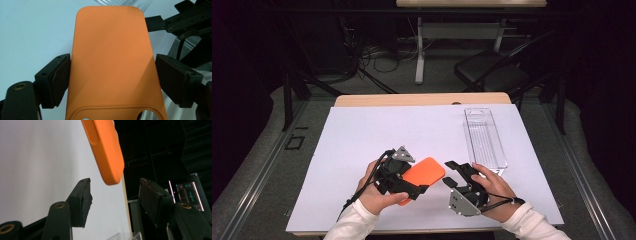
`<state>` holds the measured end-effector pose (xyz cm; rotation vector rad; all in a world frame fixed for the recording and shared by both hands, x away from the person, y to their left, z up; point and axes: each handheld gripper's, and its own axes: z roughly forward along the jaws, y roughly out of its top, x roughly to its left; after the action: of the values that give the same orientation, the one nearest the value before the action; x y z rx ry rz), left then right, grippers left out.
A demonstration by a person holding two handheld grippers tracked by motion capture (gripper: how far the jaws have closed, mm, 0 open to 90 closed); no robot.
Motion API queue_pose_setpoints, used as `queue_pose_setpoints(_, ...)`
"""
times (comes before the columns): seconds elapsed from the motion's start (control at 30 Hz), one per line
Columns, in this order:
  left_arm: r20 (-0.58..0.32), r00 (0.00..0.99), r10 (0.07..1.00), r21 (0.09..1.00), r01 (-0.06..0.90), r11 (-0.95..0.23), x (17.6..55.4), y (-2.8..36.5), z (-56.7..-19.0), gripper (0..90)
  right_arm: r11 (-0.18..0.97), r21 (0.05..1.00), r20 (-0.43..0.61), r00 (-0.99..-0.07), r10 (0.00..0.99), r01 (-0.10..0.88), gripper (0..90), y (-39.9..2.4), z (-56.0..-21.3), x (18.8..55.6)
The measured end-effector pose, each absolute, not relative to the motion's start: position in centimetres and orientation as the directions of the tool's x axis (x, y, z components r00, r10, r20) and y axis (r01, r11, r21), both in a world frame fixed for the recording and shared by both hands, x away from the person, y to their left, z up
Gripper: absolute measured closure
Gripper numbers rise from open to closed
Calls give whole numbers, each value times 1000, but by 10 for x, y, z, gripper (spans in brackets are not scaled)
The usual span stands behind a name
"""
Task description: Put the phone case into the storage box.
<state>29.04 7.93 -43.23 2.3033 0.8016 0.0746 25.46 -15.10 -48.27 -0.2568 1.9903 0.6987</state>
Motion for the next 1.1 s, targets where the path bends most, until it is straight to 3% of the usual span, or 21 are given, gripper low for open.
queue_pose_setpoints(1.1,-186,821,540,624,523,-581,288,66,-441,163,810,234,-913,-407,-6,-537,525,-131,-492,248)
